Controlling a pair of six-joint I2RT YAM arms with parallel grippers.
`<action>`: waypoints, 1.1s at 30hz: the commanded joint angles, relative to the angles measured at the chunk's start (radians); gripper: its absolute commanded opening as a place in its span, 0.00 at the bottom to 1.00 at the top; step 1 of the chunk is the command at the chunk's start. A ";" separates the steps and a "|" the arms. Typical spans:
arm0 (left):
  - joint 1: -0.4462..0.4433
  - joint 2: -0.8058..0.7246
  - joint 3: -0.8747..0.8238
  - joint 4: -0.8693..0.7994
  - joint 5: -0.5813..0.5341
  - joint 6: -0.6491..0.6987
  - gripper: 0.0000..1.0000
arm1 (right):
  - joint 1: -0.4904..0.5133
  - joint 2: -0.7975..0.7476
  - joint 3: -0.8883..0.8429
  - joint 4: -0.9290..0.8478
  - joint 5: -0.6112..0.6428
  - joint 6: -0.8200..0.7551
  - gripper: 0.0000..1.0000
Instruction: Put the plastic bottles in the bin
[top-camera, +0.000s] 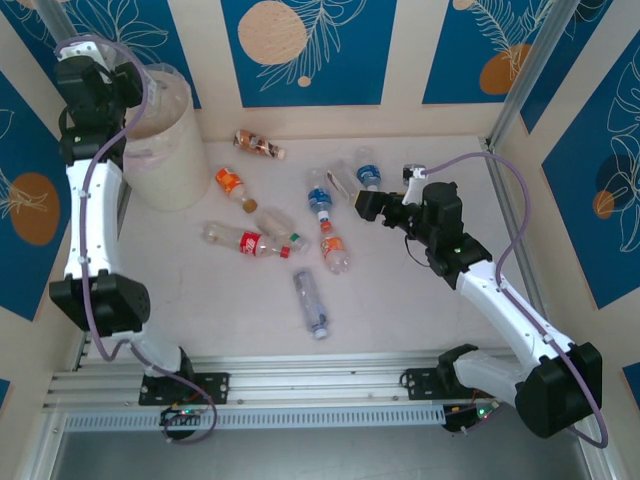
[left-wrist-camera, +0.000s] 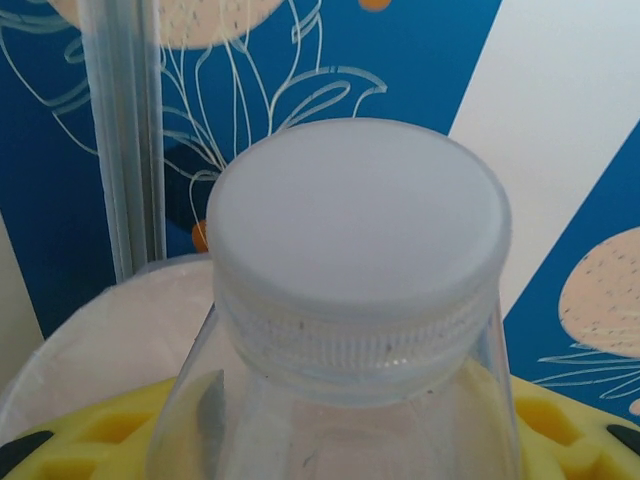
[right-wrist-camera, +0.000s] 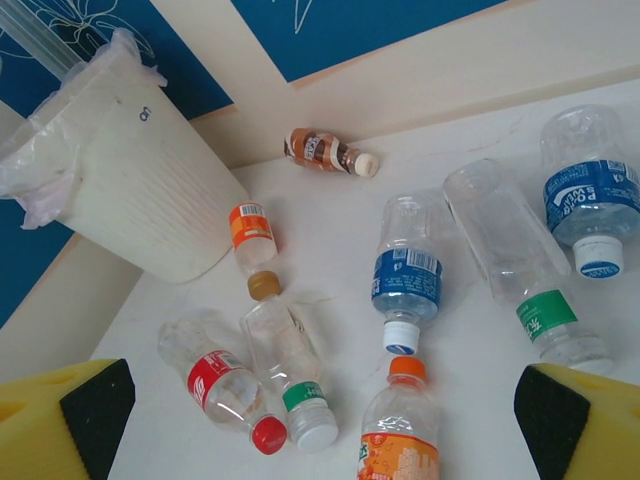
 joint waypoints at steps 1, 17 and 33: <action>0.025 0.070 0.103 -0.069 0.081 0.031 0.05 | 0.001 -0.025 -0.003 -0.020 0.026 -0.020 0.99; 0.057 0.363 0.346 -0.231 0.336 -0.080 0.42 | 0.014 -0.012 -0.001 -0.030 0.019 0.005 1.00; 0.064 0.289 0.318 -0.204 0.498 -0.232 1.00 | 0.022 -0.006 -0.007 -0.050 0.018 -0.005 1.00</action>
